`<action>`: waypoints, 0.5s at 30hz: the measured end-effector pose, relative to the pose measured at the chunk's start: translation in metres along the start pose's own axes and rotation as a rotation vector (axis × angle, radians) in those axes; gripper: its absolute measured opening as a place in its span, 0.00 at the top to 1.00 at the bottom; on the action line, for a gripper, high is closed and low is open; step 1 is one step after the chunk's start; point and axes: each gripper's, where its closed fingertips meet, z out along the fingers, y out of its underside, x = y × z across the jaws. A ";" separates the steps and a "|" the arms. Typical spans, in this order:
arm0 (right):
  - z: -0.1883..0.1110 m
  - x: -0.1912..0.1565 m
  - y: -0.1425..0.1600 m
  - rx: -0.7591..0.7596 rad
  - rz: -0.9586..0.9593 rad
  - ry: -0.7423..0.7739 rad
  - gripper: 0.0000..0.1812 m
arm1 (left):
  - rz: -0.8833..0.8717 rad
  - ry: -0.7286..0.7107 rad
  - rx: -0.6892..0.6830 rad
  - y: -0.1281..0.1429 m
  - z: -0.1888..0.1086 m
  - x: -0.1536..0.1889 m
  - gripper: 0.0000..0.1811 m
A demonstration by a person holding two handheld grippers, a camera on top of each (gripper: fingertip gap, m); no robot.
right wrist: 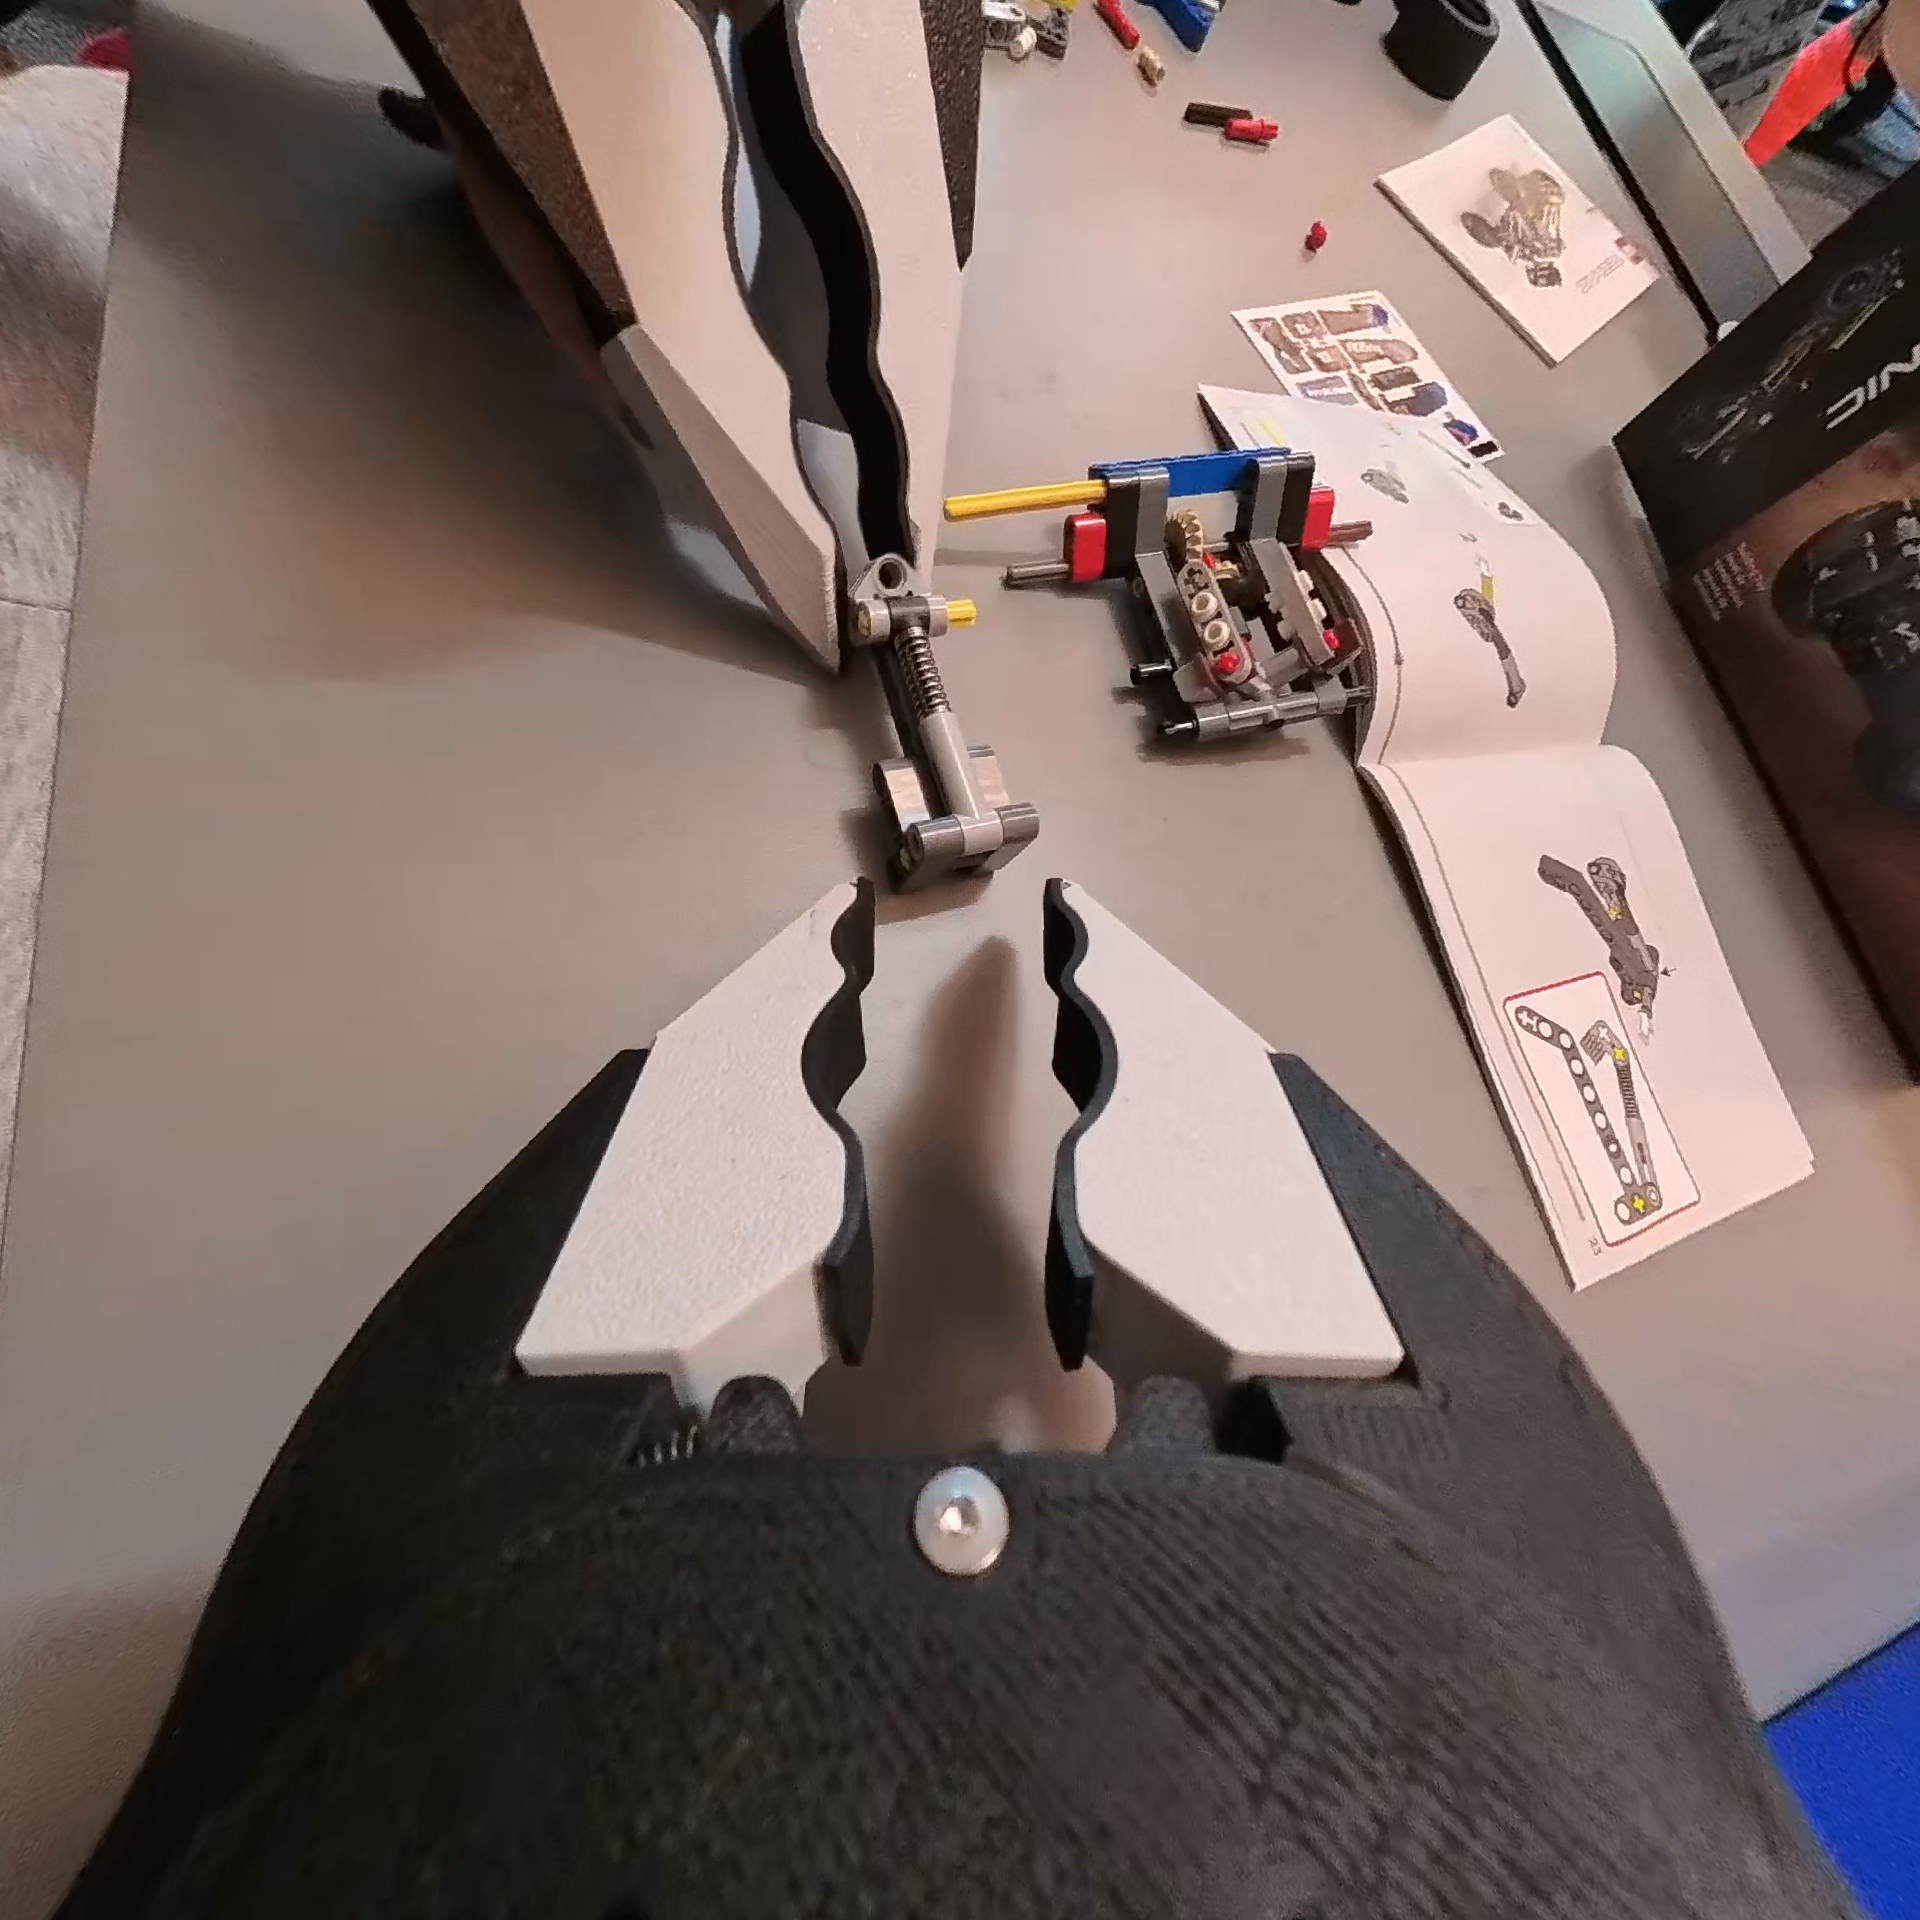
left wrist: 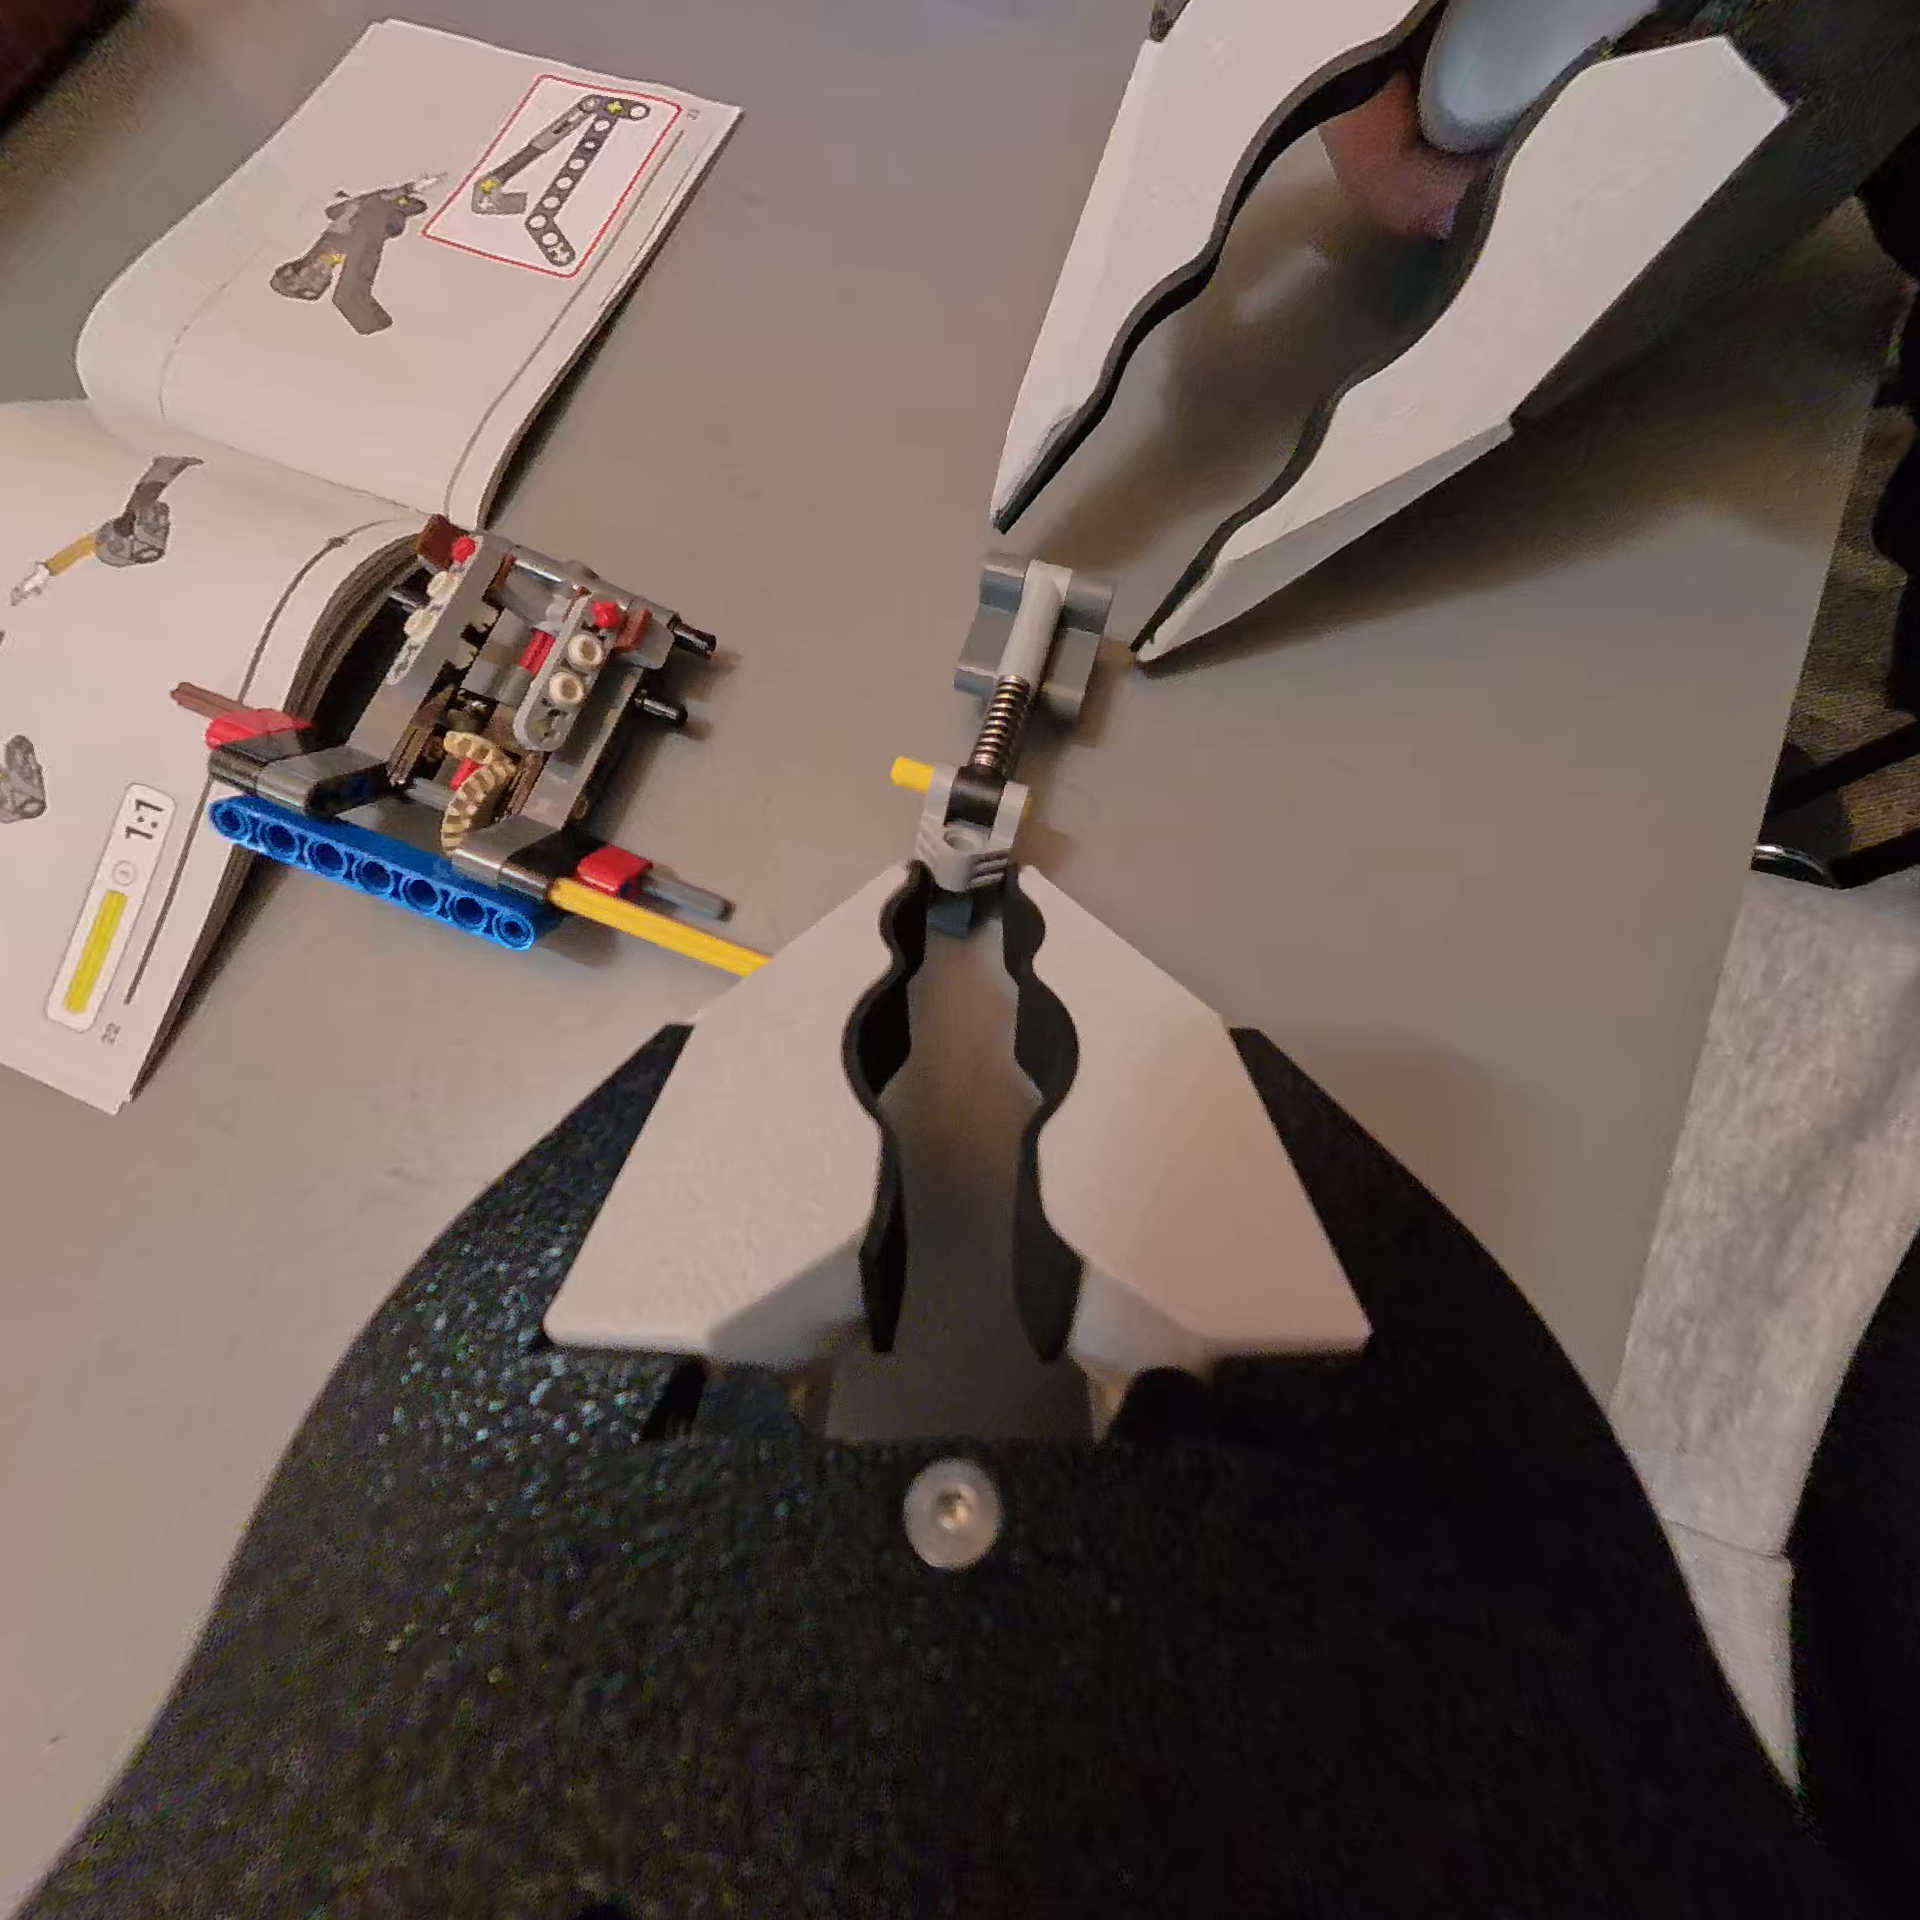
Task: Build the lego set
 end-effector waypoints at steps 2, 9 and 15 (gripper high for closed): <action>-0.001 0.001 -0.001 0.005 0.009 0.004 0.83 | 0.047 -0.006 0.044 -0.007 -0.003 0.001 0.94; -0.009 0.009 -0.009 0.076 0.063 0.026 0.82 | 0.697 -0.247 0.187 -0.036 -0.014 0.019 1.00; -0.010 0.021 0.010 -0.013 0.105 0.094 0.82 | 0.643 -0.249 0.142 -0.032 -0.013 0.015 0.95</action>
